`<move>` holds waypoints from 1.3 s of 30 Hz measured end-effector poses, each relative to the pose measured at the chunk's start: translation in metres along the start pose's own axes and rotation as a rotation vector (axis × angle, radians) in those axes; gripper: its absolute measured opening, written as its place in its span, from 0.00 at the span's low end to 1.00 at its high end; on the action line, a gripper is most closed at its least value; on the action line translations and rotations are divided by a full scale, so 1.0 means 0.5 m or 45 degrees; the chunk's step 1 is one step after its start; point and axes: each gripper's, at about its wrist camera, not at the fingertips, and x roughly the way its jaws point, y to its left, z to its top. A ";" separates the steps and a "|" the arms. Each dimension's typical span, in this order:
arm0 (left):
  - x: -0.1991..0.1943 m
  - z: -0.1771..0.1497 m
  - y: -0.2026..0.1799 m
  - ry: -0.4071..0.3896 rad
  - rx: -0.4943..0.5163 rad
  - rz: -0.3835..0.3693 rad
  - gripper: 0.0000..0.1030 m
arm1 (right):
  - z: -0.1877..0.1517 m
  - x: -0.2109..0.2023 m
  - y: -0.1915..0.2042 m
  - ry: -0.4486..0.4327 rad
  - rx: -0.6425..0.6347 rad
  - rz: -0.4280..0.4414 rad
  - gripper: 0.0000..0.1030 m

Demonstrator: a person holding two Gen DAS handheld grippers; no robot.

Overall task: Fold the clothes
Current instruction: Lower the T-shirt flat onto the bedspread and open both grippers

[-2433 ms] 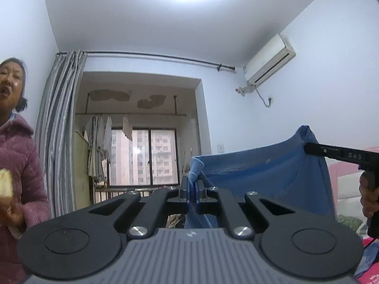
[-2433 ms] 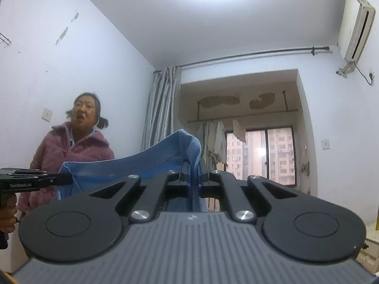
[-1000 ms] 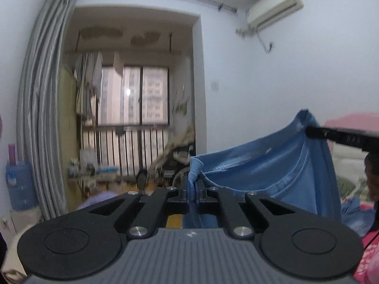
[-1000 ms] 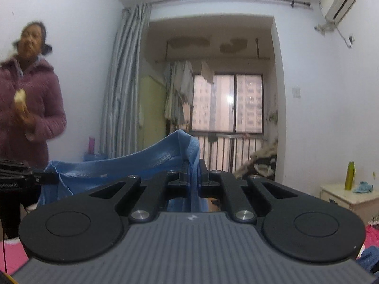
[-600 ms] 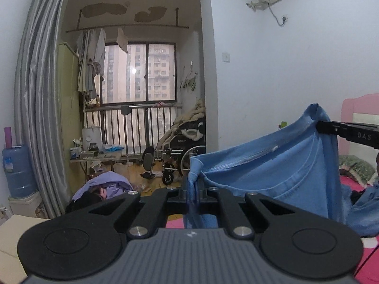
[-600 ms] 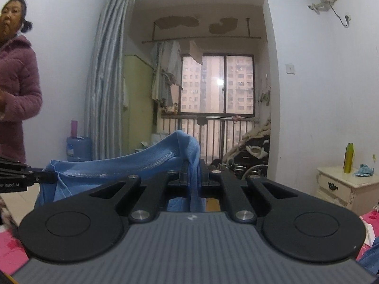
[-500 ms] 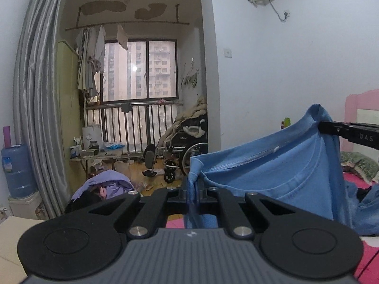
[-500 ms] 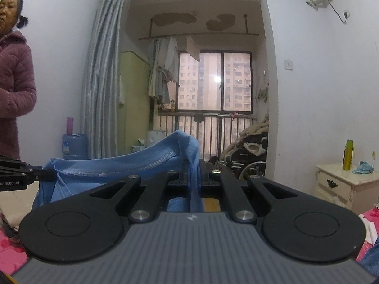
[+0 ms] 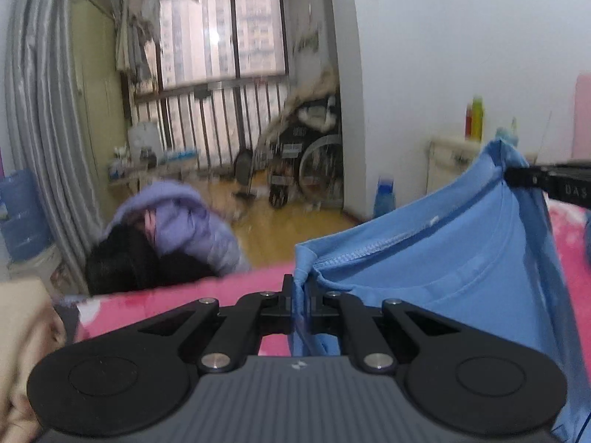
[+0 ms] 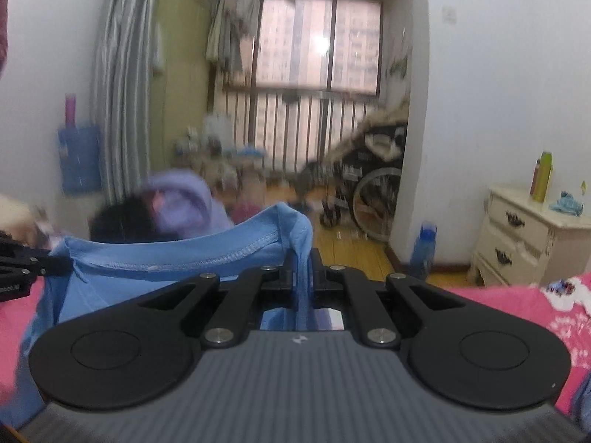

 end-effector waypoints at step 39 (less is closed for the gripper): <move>-0.259 -0.149 -0.015 0.431 0.176 -0.350 0.54 | -0.096 -0.347 -0.062 0.514 0.447 0.417 0.41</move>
